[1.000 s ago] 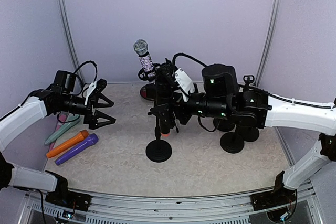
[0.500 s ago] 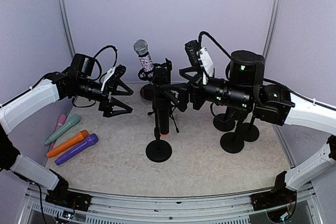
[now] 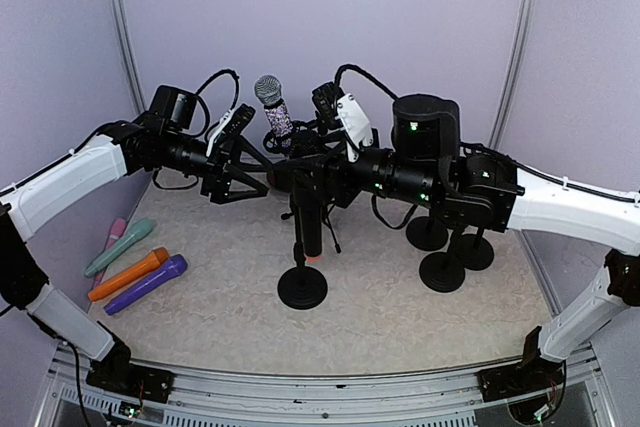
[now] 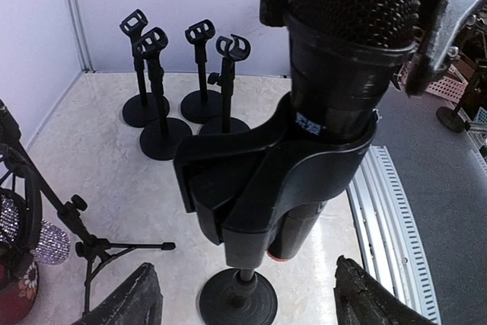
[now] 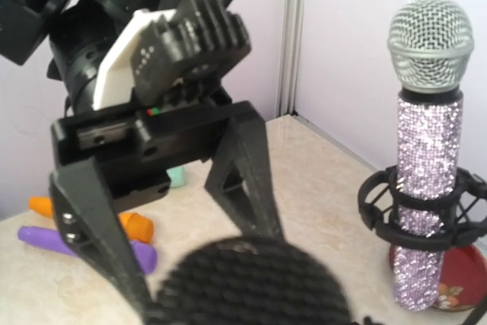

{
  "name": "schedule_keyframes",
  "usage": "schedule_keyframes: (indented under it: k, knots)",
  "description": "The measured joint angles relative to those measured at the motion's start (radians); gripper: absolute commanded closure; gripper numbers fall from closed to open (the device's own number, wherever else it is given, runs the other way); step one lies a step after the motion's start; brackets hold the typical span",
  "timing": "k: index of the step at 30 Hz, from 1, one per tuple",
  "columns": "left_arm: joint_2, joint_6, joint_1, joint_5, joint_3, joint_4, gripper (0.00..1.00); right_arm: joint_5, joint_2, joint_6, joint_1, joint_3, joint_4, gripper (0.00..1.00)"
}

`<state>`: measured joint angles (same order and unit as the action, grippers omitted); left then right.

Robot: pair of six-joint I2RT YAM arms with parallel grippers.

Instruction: Remove the microphone from the stand

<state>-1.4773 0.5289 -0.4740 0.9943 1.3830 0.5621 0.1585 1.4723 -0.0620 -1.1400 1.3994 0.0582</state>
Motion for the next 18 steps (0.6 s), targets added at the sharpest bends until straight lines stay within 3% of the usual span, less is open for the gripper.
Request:
schedule_keyframes:
  k: [9,15,18]
  knots:
    - [0.001,0.049,-0.071,0.005,0.014,0.061,0.44,-0.118,-0.022,0.060,0.046,-0.002,0.025,0.70]
    - [0.005,0.063,-0.099,-0.028,0.033,0.117,0.50,-0.239,-0.040,0.104,0.077,-0.002,0.061,0.71]
    - [0.019,0.074,-0.106,-0.041,0.033,0.138,0.50,-0.298,-0.044,0.124,0.095,-0.002,0.072,0.63]
